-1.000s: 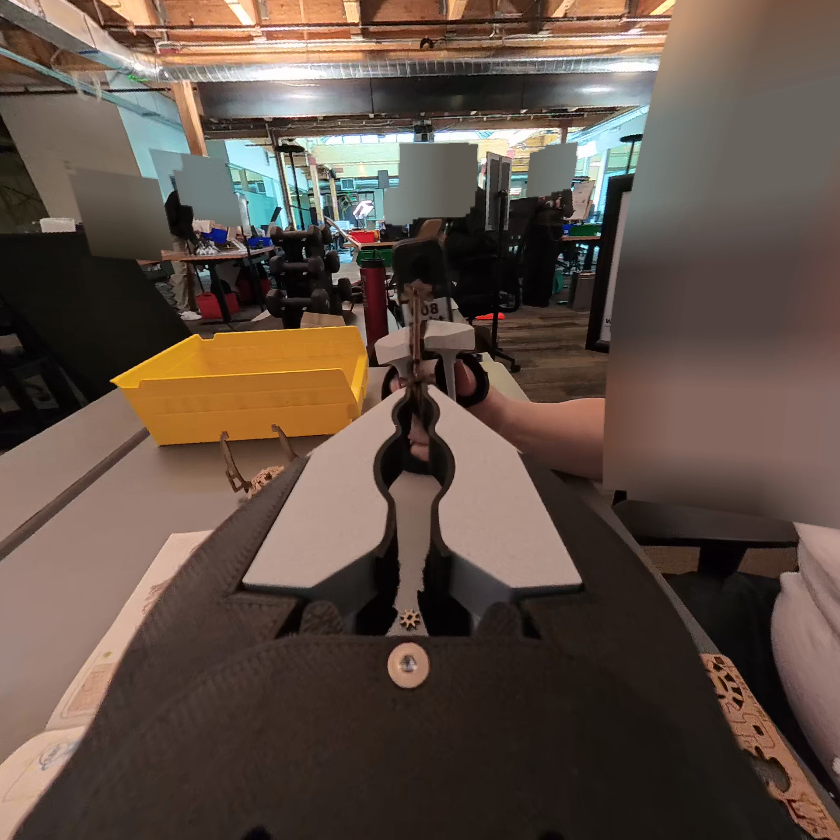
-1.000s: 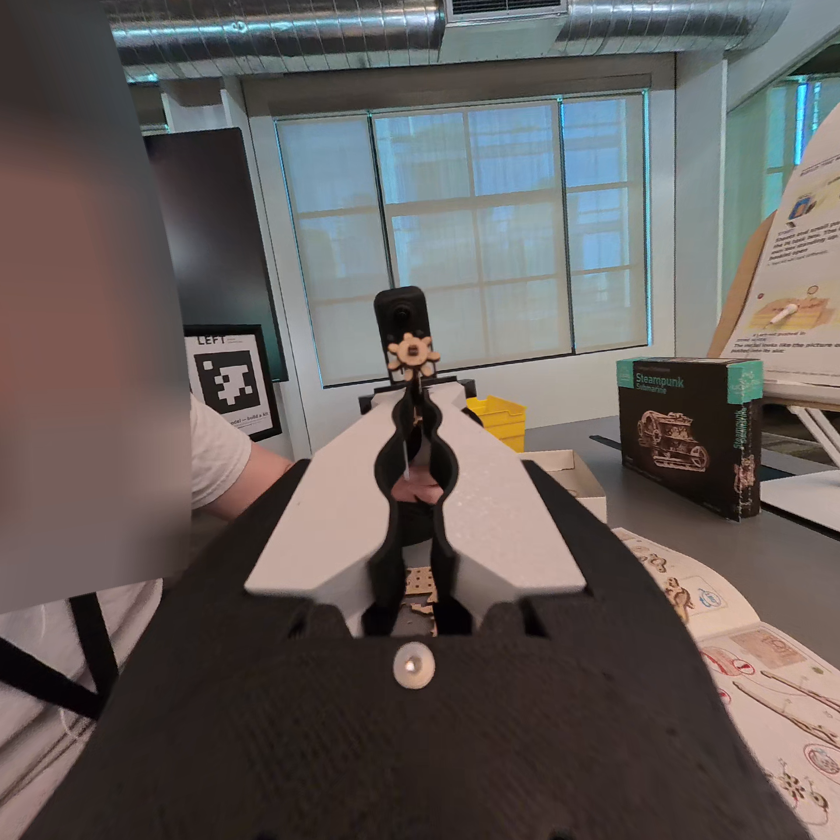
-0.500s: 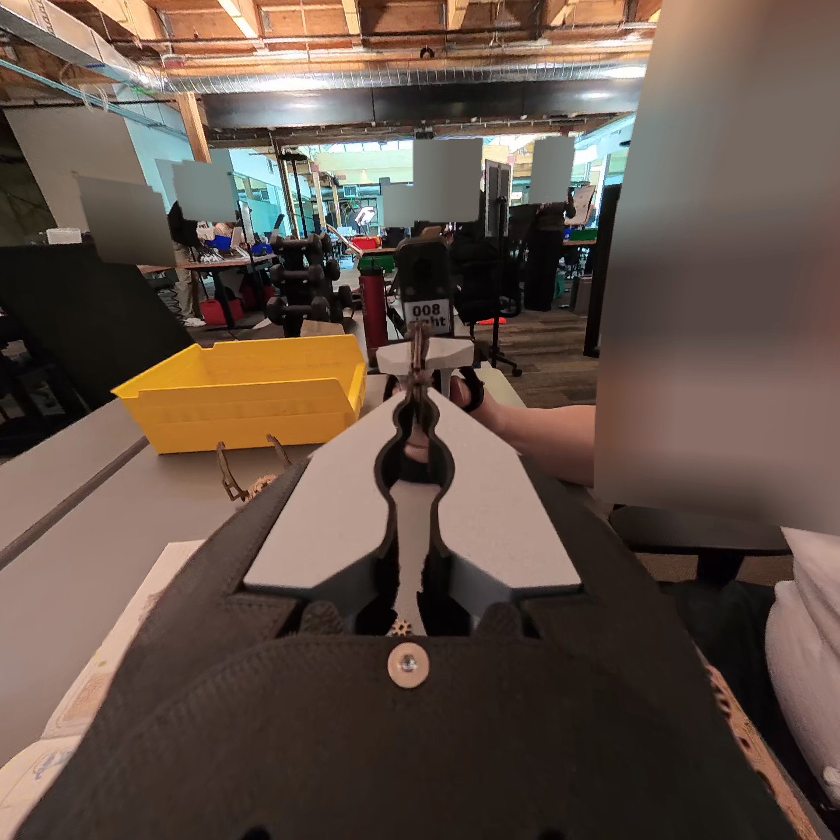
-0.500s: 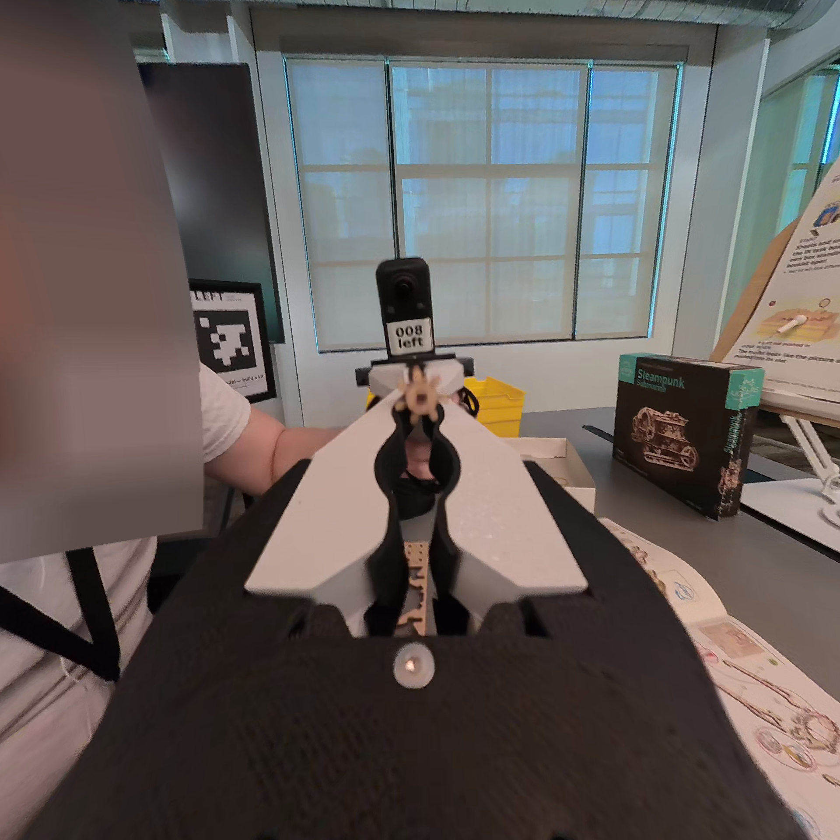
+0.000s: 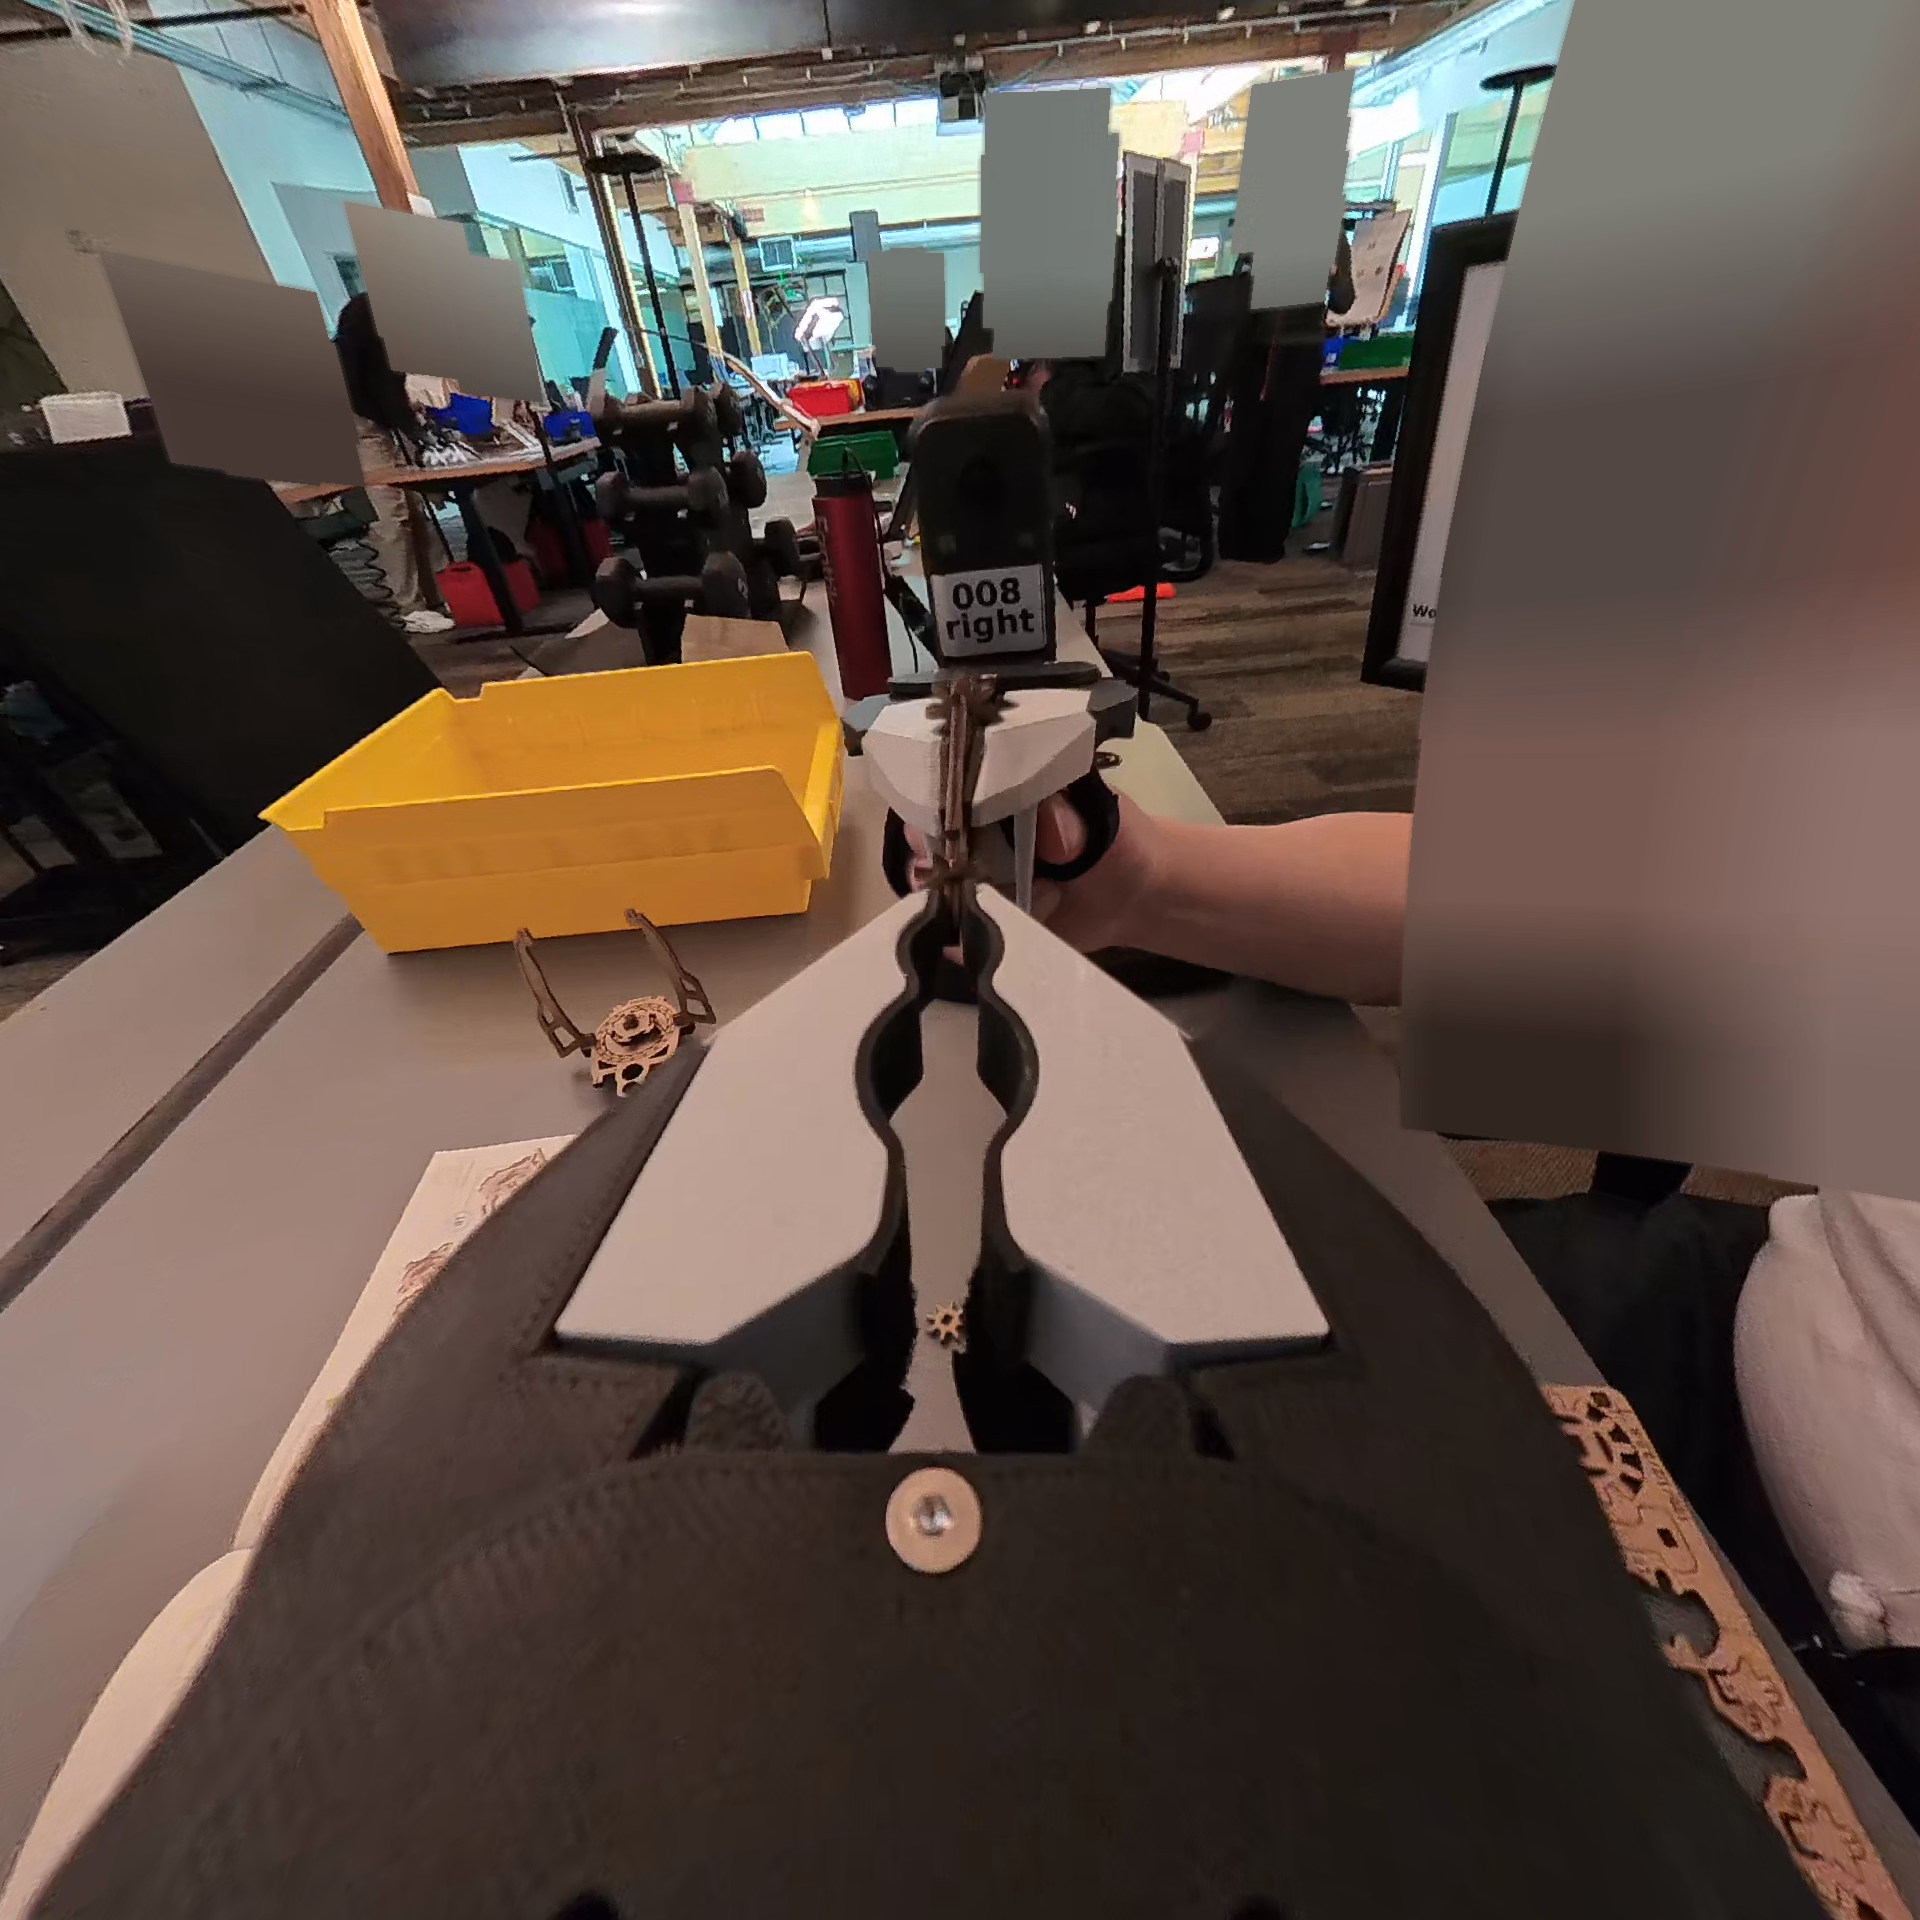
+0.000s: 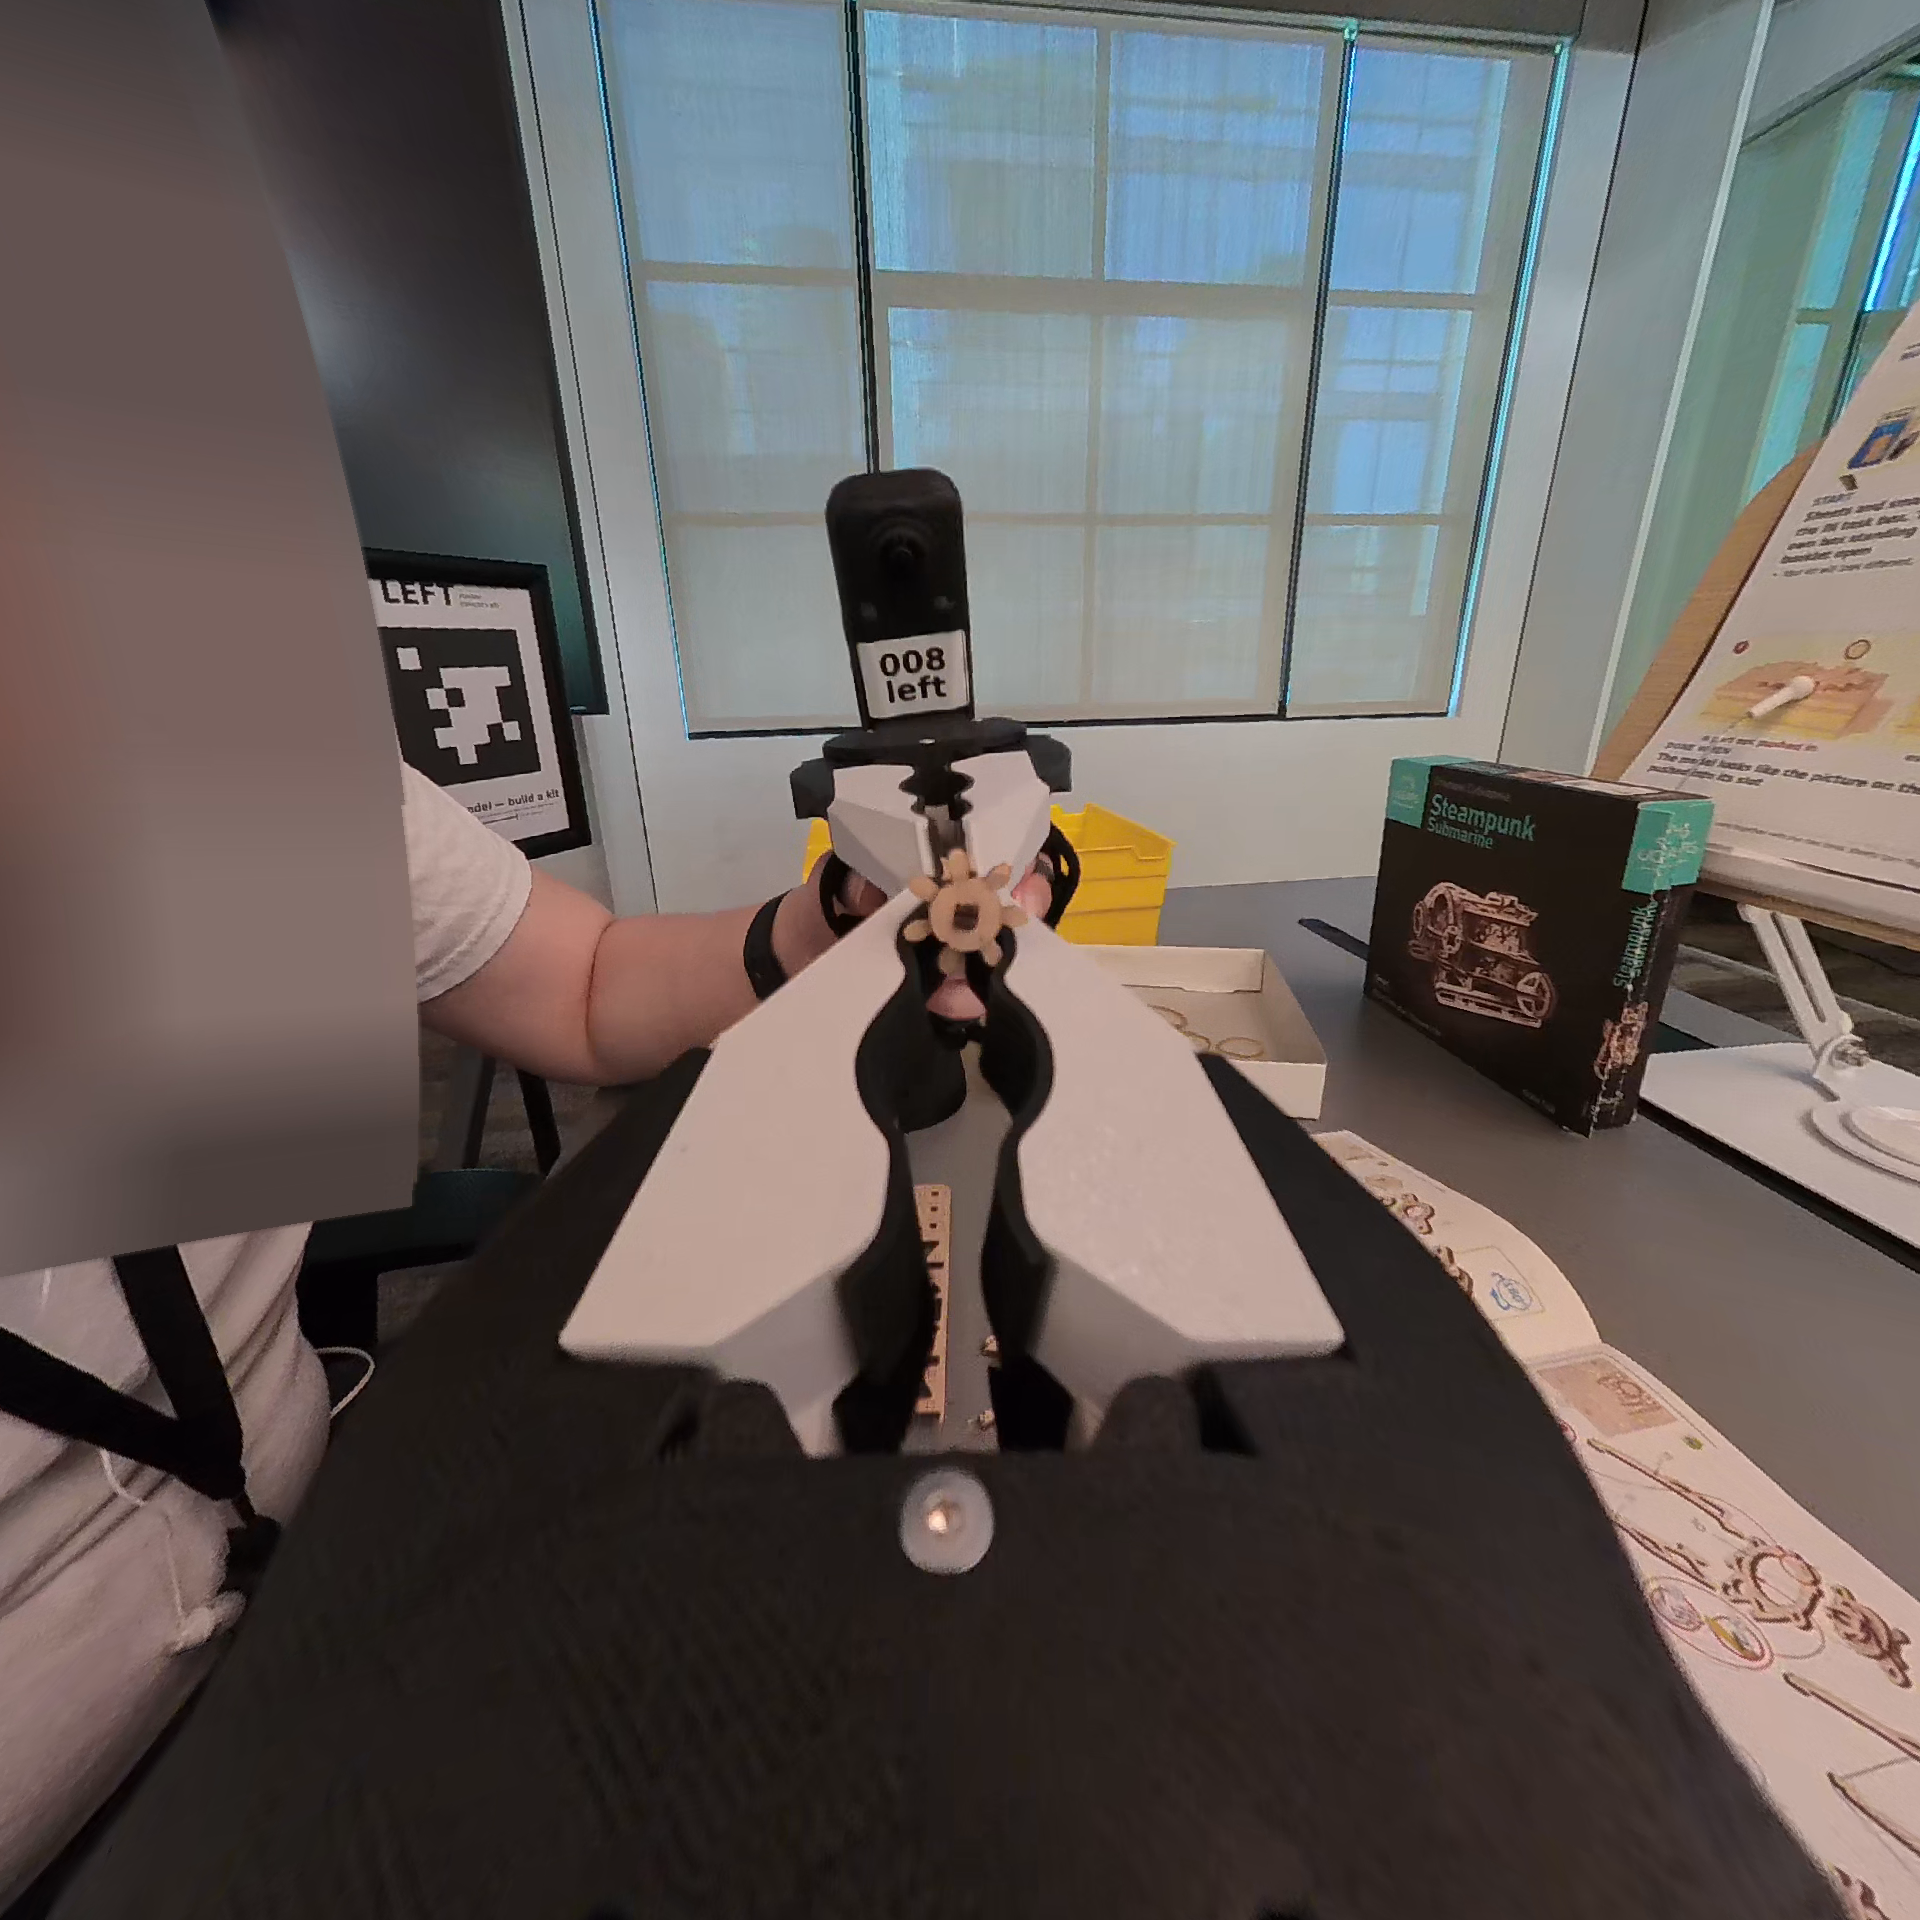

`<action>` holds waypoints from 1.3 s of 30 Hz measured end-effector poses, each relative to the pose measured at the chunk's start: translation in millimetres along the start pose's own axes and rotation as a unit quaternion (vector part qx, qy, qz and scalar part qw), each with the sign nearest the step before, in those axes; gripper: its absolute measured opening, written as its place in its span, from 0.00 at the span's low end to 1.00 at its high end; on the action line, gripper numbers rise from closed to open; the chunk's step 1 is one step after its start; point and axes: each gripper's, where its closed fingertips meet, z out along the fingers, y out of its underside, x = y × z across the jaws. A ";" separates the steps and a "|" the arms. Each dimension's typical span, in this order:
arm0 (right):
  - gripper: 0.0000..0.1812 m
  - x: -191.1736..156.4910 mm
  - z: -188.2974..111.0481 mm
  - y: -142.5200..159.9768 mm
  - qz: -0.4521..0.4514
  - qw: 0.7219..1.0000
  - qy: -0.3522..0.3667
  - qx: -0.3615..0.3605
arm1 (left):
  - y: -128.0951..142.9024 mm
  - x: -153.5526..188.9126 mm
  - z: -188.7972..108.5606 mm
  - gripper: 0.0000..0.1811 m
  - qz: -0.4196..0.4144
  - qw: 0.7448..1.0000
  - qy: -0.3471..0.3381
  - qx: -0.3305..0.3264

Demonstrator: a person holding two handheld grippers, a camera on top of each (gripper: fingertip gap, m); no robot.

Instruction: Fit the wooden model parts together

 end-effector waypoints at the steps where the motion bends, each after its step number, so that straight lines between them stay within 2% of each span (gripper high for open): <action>1: 0.01 -0.2 0.3 1.3 0.002 1.000 -0.001 -0.005 | 1.6 0.2 -0.3 0.00 0.003 1.000 0.001 -0.008; 8: 0.01 3.0 1.5 12.8 0.013 0.999 0.002 -0.047 | 13.4 -2.8 -1.6 0.00 0.035 0.997 -0.009 -0.063; 12: 0.01 4.6 -0.1 2.2 0.043 0.999 -0.011 -0.001 | 3.2 -3.8 0.2 0.00 0.009 1.000 0.004 -0.011; 17: 0.01 1.5 -1.1 0.6 -0.013 1.000 0.002 -0.011 | 2.5 -1.1 1.1 0.00 0.016 1.000 0.010 0.011; 27: 0.01 -0.3 -1.7 3.0 -0.037 0.999 0.002 -0.027 | 4.6 0.4 0.5 0.00 0.037 0.999 0.008 0.001; 32: 0.01 3.1 -1.5 1.5 0.008 1.000 -0.002 -0.005 | 9.0 -1.0 3.6 0.00 0.062 0.998 -0.013 -0.019; 34: 0.01 5.1 -1.6 4.8 0.016 1.000 0.005 -0.021 | 11.0 -1.8 3.3 0.00 0.053 0.998 -0.012 -0.023; 37: 0.01 3.7 -2.2 8.3 -0.020 0.999 0.016 -0.047 | 12.9 -1.1 3.8 0.00 0.041 0.999 -0.005 -0.027; 39: 0.01 3.8 -2.6 10.0 -0.003 0.999 0.009 -0.050 | 14.9 -1.2 4.2 0.00 0.047 0.998 -0.007 -0.035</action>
